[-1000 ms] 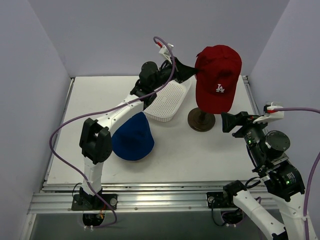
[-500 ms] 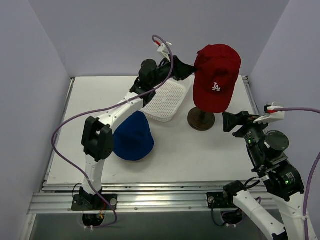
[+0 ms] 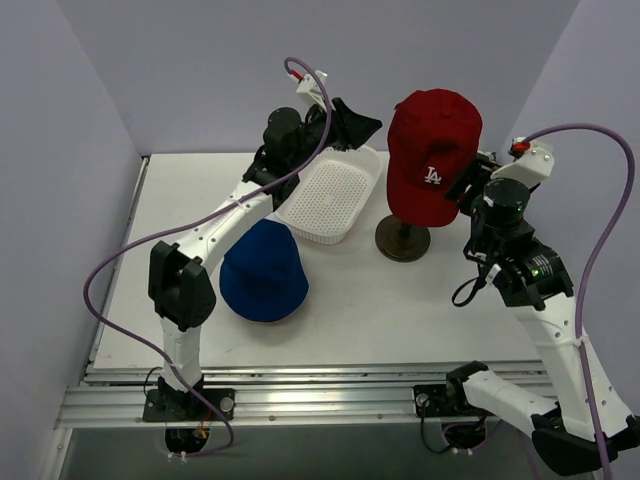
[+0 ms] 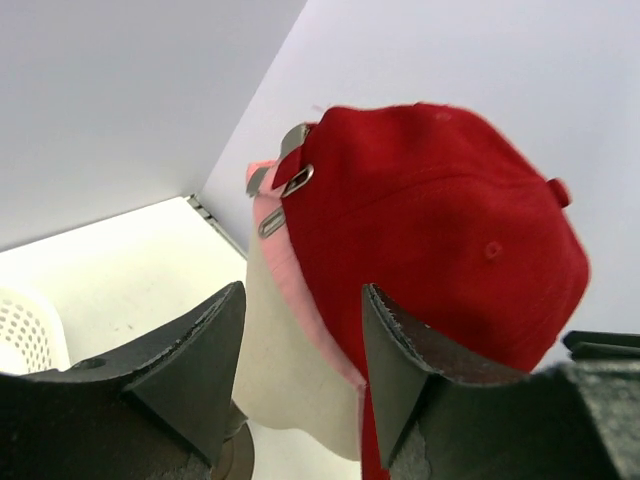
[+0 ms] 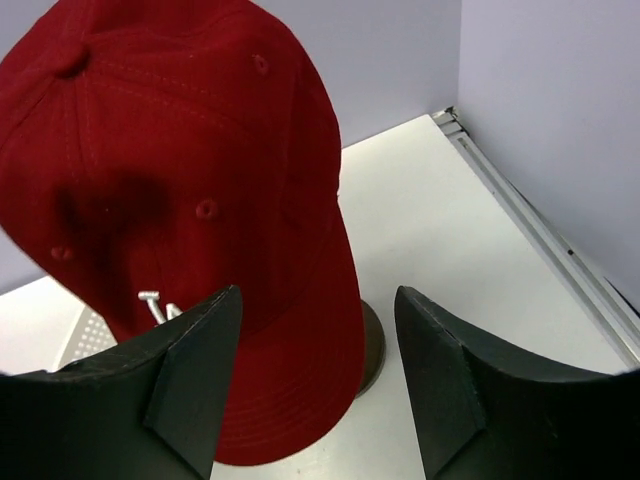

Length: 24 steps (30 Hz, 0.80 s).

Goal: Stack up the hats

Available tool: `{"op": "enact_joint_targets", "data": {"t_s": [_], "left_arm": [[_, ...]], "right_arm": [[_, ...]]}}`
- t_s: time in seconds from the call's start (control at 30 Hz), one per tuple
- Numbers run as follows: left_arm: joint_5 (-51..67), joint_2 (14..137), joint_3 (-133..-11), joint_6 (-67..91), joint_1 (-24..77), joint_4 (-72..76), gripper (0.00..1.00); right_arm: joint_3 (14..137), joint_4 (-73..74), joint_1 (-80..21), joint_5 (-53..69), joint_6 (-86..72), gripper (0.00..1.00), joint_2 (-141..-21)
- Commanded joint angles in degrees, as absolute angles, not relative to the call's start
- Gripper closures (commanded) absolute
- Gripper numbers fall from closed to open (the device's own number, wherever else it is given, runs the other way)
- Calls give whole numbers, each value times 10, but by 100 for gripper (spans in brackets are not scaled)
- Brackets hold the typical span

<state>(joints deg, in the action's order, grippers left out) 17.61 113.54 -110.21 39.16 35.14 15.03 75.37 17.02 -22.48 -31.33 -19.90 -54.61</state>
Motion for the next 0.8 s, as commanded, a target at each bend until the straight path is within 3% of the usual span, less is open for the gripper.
{"op": "enact_joint_targets", "data": {"t_s": [0.0, 0.37, 0.77], "left_arm": [[165, 1132, -1140, 388, 350, 137, 41], [180, 1193, -1188, 406, 357, 142, 41], [194, 1248, -1220, 387, 367, 127, 42]], "right_arm": [[798, 136, -215, -371, -198, 42, -560], [908, 160, -55, -229, -203, 44, -658], [895, 146, -35, -149, -207, 43, -639]]}}
